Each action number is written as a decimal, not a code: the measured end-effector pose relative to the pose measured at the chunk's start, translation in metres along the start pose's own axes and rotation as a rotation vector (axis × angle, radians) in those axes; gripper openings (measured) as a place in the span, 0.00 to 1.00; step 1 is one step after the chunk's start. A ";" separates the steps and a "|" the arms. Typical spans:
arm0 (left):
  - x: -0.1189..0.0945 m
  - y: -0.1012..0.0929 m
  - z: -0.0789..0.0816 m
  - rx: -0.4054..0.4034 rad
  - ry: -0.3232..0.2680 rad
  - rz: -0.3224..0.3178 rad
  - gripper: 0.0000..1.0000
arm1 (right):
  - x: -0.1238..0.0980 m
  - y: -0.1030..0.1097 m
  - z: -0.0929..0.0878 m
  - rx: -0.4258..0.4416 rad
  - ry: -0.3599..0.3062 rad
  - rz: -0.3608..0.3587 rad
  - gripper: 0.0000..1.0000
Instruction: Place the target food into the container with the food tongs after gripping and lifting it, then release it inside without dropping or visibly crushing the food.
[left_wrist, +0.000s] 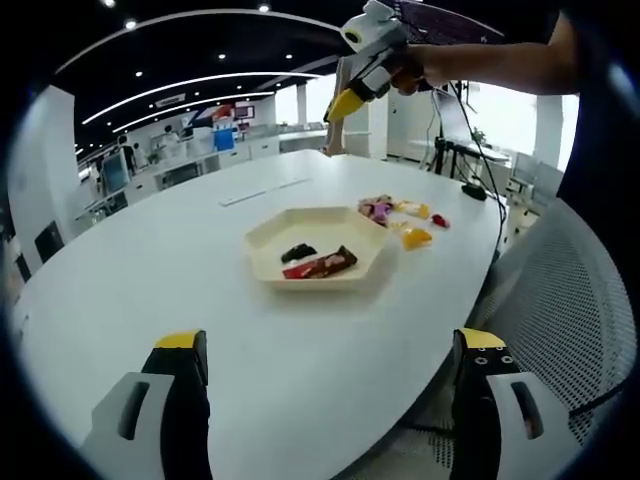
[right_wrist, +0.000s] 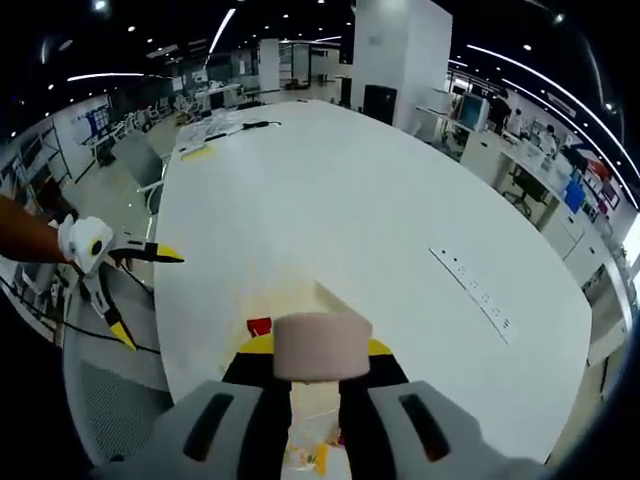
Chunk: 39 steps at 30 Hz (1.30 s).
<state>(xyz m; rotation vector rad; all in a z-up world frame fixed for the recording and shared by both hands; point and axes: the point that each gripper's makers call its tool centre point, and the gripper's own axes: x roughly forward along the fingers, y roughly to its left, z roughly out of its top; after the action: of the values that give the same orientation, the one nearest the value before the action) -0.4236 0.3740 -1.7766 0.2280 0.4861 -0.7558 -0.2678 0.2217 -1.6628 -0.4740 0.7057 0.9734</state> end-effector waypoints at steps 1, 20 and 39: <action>0.000 0.000 0.000 0.000 0.001 0.001 0.99 | 0.000 0.000 0.000 0.001 0.001 0.001 0.16; 0.000 0.000 0.001 0.000 -0.006 -0.003 0.99 | -0.003 0.002 0.003 -0.031 -0.025 0.008 0.20; -0.001 0.001 0.002 -0.002 -0.009 0.000 0.99 | -0.022 -0.009 -0.021 -0.018 -0.013 -0.021 0.21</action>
<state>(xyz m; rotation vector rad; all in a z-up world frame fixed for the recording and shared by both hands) -0.4229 0.3743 -1.7750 0.2228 0.4787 -0.7559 -0.2748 0.1906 -1.6613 -0.4895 0.6802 0.9632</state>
